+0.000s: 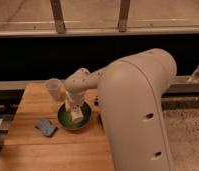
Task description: Place the bottle in the ceramic bowl
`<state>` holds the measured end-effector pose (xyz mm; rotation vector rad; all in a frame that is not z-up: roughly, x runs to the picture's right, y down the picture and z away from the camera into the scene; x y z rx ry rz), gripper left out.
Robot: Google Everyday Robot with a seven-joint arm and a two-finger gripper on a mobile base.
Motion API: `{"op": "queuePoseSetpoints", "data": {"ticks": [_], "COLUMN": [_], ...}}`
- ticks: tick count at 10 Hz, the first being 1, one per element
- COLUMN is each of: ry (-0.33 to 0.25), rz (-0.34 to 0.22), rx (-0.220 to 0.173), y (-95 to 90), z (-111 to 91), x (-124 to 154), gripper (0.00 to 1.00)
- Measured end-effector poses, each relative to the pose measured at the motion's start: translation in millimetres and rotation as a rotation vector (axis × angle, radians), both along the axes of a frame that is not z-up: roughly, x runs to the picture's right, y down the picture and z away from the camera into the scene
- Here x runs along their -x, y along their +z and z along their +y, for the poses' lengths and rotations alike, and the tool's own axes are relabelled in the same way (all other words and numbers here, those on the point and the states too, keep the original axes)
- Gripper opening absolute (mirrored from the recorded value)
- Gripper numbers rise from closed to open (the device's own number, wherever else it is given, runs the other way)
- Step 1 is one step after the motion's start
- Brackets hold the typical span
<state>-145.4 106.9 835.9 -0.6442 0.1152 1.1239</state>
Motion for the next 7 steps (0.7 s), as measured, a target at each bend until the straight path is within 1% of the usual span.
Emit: {"op": "queuePoseSetpoints", "data": {"ticks": [2, 3, 5, 6, 7], "ry": [-0.013, -0.010, -0.007, 0.003, 0.010], "rz": [-0.010, -0.010, 0.002, 0.001, -0.001], "rx": [-0.014, -0.027, -0.071, -0.096, -0.109], "y": [-3.7, -9.3, -20.6, -25.9, -28.1], "z": [-3, -7, -24, -29, -32], "x": [3, 5, 1, 2, 1], "gripper": [0.80, 0.80, 0.80, 0.80, 0.80]}}
